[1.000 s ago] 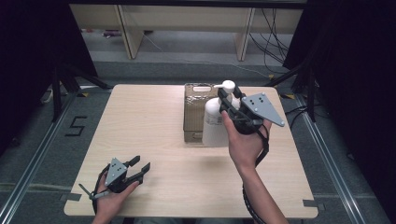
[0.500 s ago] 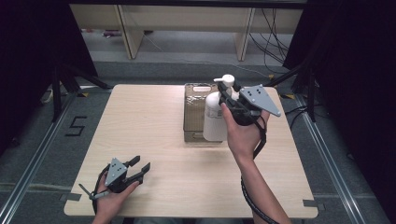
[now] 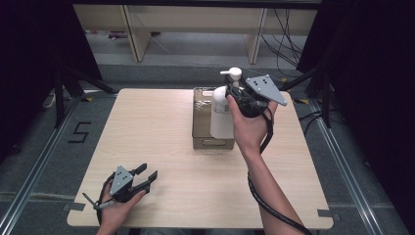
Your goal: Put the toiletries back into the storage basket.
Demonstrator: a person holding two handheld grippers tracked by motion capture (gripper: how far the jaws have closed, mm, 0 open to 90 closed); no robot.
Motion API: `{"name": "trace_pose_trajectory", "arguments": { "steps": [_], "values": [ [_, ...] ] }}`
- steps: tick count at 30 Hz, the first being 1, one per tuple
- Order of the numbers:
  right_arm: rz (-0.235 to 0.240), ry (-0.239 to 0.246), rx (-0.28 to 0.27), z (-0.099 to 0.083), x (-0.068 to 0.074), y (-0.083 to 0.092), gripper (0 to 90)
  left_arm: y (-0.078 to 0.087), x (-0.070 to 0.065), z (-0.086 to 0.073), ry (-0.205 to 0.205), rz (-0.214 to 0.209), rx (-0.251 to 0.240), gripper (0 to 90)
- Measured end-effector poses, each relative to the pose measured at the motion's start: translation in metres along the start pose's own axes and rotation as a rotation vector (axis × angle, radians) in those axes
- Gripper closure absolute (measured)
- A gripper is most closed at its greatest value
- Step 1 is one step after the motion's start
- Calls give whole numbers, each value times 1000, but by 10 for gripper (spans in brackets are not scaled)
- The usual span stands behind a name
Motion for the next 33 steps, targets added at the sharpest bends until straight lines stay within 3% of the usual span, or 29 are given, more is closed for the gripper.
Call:
{"name": "trace_pose_trajectory", "arguments": {
  "steps": [19,33],
  "values": [
    [-23,-23,43,-4,-2,-37,599,0,0,0,11,1,0,472],
    [-50,-20,71,-10,-12,-62,598,0,1,0,11,-5,1,470]
  ]
}}
Point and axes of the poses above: each handheld gripper's, and its own axes: y roughly backward along the jaws, z roughly out of its top, x roughly to its left, the point moved 3 cm from there along -y, roughly forward along the jaws, and after that the axes turned 8 degrees about -y, right-handed, at the moved point
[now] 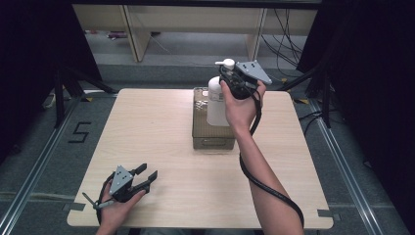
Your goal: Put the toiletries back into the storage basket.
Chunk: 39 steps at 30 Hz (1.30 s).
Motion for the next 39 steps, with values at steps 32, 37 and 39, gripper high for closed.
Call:
{"name": "trace_pose_trajectory", "arguments": {
  "steps": [32,37,39],
  "values": [
    [-21,-1,98,-25,-7,-47,598,-1,0,0,9,-5,-14,469],
    [-29,-2,121,-32,-9,-53,598,0,0,0,6,-2,-9,469],
    [-31,-4,126,-34,-10,-55,598,-1,0,0,9,-5,-14,469]
  ]
}}
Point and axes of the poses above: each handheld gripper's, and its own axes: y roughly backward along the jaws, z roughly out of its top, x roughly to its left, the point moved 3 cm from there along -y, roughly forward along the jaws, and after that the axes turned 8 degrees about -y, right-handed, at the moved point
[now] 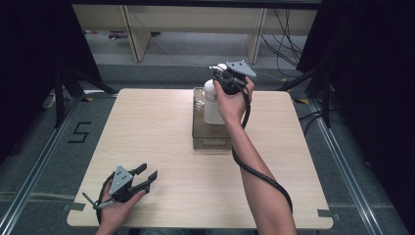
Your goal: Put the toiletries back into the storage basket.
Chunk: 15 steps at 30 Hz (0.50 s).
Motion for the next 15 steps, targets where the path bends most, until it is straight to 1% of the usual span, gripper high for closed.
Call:
{"name": "trace_pose_trajectory", "arguments": {
  "steps": [3,4,5,6,7,8,9,10,15],
  "values": [
    [-5,6,7,-2,-2,-2,598,0,0,0,-1,0,-1,469],
    [-5,-5,13,-4,-2,-3,597,0,0,0,0,0,-1,469],
    [-14,5,20,-7,-4,-5,598,0,0,0,0,-1,0,469],
    [-11,3,20,-8,-4,-6,598,0,0,0,-2,0,1,469],
    [-14,11,24,-9,-5,-7,598,0,0,0,-2,0,1,469],
    [-14,-2,24,-10,-4,-8,598,0,0,0,-4,2,6,468],
    [-14,-2,24,-10,-4,-8,598,0,0,0,-5,2,5,468],
    [-19,11,32,-12,-5,-9,598,0,0,0,-3,2,4,469],
    [-23,11,45,-16,-5,-13,598,0,0,0,-2,1,3,468]
  ]
}}
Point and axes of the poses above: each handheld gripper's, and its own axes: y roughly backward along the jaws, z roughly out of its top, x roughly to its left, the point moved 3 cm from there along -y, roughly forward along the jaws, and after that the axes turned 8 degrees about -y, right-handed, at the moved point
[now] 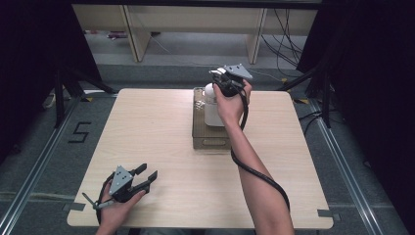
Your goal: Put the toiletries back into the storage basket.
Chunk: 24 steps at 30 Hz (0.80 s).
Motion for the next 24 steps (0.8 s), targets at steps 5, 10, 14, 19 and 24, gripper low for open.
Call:
{"name": "trace_pose_trajectory", "arguments": {
  "steps": [5,10,14,19,24],
  "values": [
    [3,8,4,-4,-1,-4,598,0,0,0,0,-4,-4,469],
    [-4,-8,21,-8,0,-6,598,0,0,0,0,-1,-1,469],
    [-7,13,16,-10,-2,-7,597,0,0,0,1,-3,-2,468],
    [1,29,27,-11,0,-7,596,0,0,0,-2,0,4,468],
    [-13,53,23,-11,-1,-4,522,0,0,0,-4,-2,0,467]
  ]
}}
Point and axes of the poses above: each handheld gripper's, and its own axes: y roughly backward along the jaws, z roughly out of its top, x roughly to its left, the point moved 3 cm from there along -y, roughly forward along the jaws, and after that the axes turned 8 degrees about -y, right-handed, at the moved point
